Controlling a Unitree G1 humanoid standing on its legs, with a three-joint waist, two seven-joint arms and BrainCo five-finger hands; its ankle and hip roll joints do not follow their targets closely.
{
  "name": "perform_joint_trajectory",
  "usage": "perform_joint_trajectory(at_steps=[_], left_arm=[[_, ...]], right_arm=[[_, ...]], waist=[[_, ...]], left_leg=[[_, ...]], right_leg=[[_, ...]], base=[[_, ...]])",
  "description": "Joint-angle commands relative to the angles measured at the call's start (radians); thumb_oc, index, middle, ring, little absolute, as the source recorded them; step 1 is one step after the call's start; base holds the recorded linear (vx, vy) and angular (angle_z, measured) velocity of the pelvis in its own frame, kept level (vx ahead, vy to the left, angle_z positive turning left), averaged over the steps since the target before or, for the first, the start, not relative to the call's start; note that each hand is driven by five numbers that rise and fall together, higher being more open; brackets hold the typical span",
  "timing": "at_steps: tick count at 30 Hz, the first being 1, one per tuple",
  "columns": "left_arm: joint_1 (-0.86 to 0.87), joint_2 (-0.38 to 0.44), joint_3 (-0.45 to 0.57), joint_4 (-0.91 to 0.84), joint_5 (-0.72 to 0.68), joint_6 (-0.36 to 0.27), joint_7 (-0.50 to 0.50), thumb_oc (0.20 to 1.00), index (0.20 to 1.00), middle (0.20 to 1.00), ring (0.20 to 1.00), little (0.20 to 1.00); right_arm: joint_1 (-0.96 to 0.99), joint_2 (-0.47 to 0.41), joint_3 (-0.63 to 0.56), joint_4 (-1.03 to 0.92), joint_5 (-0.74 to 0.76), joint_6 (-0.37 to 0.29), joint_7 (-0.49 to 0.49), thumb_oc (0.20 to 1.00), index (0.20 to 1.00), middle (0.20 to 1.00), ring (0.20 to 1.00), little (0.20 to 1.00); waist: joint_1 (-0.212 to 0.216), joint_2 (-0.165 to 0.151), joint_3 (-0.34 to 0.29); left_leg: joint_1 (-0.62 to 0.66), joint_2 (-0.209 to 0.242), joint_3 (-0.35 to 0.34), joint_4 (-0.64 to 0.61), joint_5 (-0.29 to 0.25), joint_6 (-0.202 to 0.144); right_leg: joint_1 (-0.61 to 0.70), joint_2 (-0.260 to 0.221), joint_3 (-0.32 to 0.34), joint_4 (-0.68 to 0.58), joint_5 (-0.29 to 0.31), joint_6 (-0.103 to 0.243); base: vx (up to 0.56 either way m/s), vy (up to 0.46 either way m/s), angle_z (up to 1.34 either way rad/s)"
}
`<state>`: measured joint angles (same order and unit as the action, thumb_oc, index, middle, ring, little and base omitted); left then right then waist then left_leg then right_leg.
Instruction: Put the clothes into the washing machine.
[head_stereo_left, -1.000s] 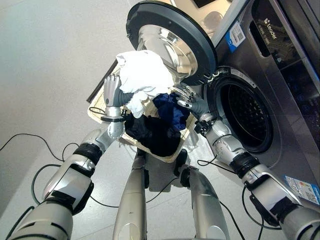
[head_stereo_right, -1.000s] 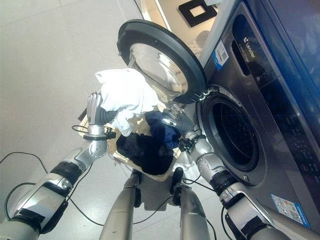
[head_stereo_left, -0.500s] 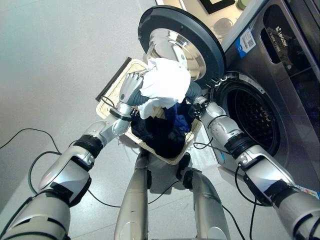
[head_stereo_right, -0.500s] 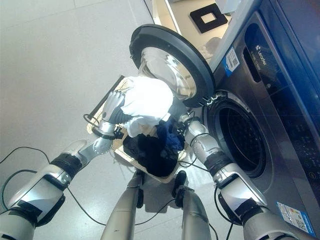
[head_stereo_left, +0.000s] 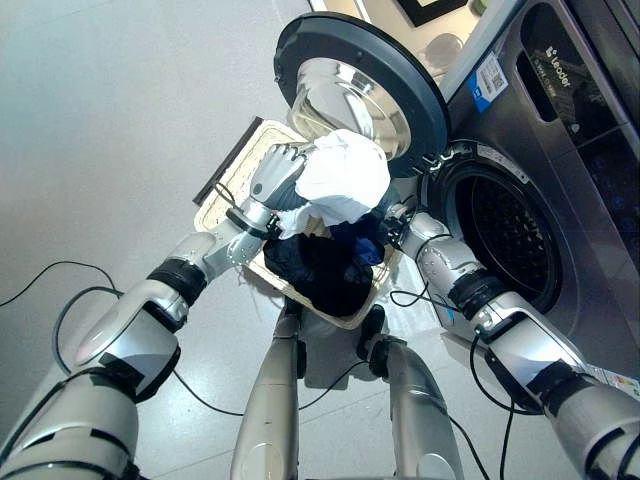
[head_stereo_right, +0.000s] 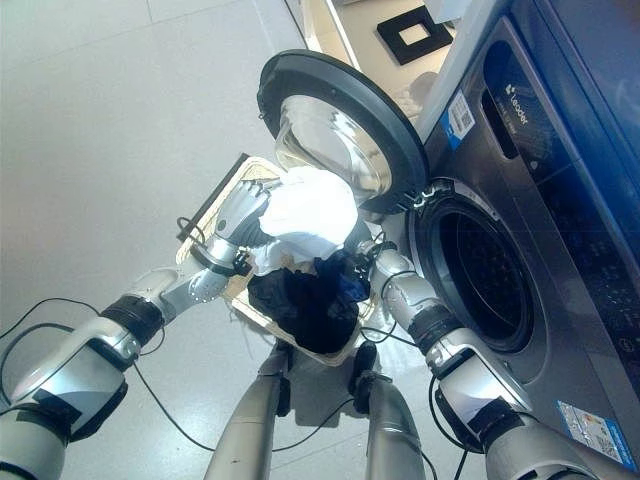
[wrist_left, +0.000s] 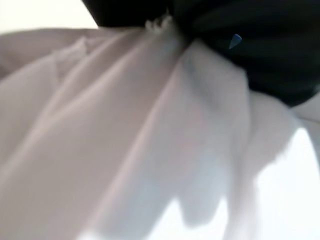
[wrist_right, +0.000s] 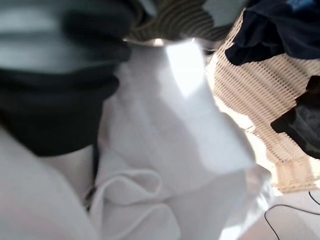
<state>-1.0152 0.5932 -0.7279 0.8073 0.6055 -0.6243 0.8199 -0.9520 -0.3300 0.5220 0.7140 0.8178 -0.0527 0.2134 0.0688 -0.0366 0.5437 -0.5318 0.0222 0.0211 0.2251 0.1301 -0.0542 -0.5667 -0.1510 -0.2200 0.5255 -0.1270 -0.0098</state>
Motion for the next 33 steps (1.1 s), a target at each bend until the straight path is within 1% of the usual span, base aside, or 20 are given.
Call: perform_joint_trajectory(at_steps=[1,4,6,8,9,12,16,19,24,29,33], left_arm=[[-0.071,-0.129,0.023,-0.073,-0.094,-0.093,-0.027,0.2,0.2,0.2,0.2,0.2],[-0.061,-0.131,0.039,-0.061,-0.107,-0.096,-0.049,0.2,0.2,0.2,0.2,0.2],[-0.048,-0.132,0.054,-0.046,-0.12,-0.083,-0.09,0.2,0.2,0.2,0.2,0.2],[-0.045,-0.13,0.059,-0.036,-0.124,-0.079,-0.102,0.2,0.2,0.2,0.2,0.2],[-0.036,-0.126,0.064,-0.019,-0.129,-0.072,-0.119,0.2,0.2,0.2,0.2,0.2],[-0.028,-0.121,0.071,0.01,-0.142,-0.058,-0.14,0.2,0.2,0.2,0.2,0.2],[-0.011,-0.119,0.082,0.048,-0.151,-0.05,-0.161,0.2,0.2,0.2,0.2,0.2],[-0.004,-0.116,0.082,0.082,-0.153,-0.051,-0.174,0.2,0.2,0.2,0.2,0.2],[-0.008,-0.124,0.072,0.104,-0.121,-0.052,-0.149,0.2,0.2,0.2,0.2,0.2],[-0.029,-0.136,0.056,0.118,-0.085,-0.062,-0.126,0.2,0.2,0.2,0.2,0.2],[-0.051,-0.138,0.024,0.124,-0.05,-0.067,-0.112,0.2,0.2,0.2,0.2,0.2]], right_arm=[[-0.057,0.054,0.006,-0.073,0.038,-0.07,0.067,1.0,1.0,1.0,1.0,1.0],[-0.049,0.051,-0.001,-0.088,0.064,-0.093,0.086,1.0,1.0,1.0,1.0,1.0],[-0.038,0.049,-0.018,-0.111,0.13,-0.124,0.145,1.0,1.0,1.0,1.0,1.0],[-0.033,0.048,-0.025,-0.119,0.16,-0.133,0.174,1.0,1.0,1.0,1.0,1.0],[-0.02,0.045,-0.037,-0.137,0.215,-0.146,0.228,1.0,1.0,1.0,1.0,1.0],[-0.006,0.047,-0.053,-0.167,0.278,-0.174,0.299,1.0,1.0,1.0,1.0,1.0],[0.008,0.043,-0.07,-0.207,0.305,-0.184,0.361,1.0,1.0,1.0,1.0,1.0],[0.018,0.048,-0.077,-0.25,0.36,-0.171,0.434,1.0,1.0,1.0,1.0,1.0],[0.022,0.073,-0.077,-0.281,0.393,-0.139,0.462,1.0,1.0,1.0,1.0,1.0],[0.008,0.088,-0.068,-0.26,0.387,-0.118,0.436,1.0,1.0,1.0,1.0,1.0],[-0.007,0.089,-0.045,-0.218,0.363,-0.1,0.429,1.0,1.0,1.0,1.0,1.0]], waist=[[0.0,0.037,-0.024],[0.001,0.033,-0.024],[-0.001,0.03,-0.024],[-0.003,0.029,-0.024],[-0.005,0.027,-0.024],[-0.011,0.026,-0.024],[-0.018,0.025,-0.024],[-0.025,0.026,-0.024],[-0.031,0.029,-0.024],[-0.031,0.031,-0.024],[-0.03,0.032,-0.024]], left_leg=[[0.028,-0.076,0.009,0.071,-0.132,0.0],[0.03,-0.075,0.009,0.068,-0.131,0.0],[0.031,-0.074,0.008,0.066,-0.131,-0.002],[0.031,-0.073,0.009,0.066,-0.131,-0.002],[0.035,-0.071,0.012,0.067,-0.136,-0.001],[0.032,-0.067,0.015,0.061,-0.131,-0.002],[0.032,-0.063,0.02,0.055,-0.129,-0.001],[0.032,-0.061,0.023,0.05,-0.129,-0.003],[0.032,-0.06,0.026,0.046,-0.131,-0.005],[0.031,-0.061,0.026,0.042,-0.13,-0.006],[0.031,-0.062,0.027,0.042,-0.127,-0.008]], right_leg=[[0.027,-0.003,-0.009,-0.105,0.105,0.113],[0.028,-0.002,-0.011,-0.108,0.107,0.114],[0.027,0.0,-0.008,-0.108,0.108,0.115],[0.026,0.001,-0.008,-0.106,0.108,0.117],[0.026,0.001,-0.004,-0.1,0.103,0.119],[0.019,0.003,-0.005,-0.103,0.108,0.122],[0.015,0.007,-0.002,-0.105,0.108,0.123],[0.015,0.01,0.0,-0.112,0.107,0.125],[0.014,0.011,0.002,-0.115,0.101,0.126],[0.018,0.011,0.002,-0.126,0.102,0.125],[0.024,0.01,-0.004,-0.134,0.105,0.123]], base=[[0.0,0.0,0.0],[0.0,-0.01,0.0],[0.0,-0.015,-0.01],[0.0,-0.006,-0.02],[0.0,0.0,0.0],[0.0,0.0,0.0],[0.0,0.0,0.0],[-0.02,0.013,-0.06],[-0.01,0.021,-0.06],[-0.01,0.004,-0.04],[0.0,0.0,0.0]])
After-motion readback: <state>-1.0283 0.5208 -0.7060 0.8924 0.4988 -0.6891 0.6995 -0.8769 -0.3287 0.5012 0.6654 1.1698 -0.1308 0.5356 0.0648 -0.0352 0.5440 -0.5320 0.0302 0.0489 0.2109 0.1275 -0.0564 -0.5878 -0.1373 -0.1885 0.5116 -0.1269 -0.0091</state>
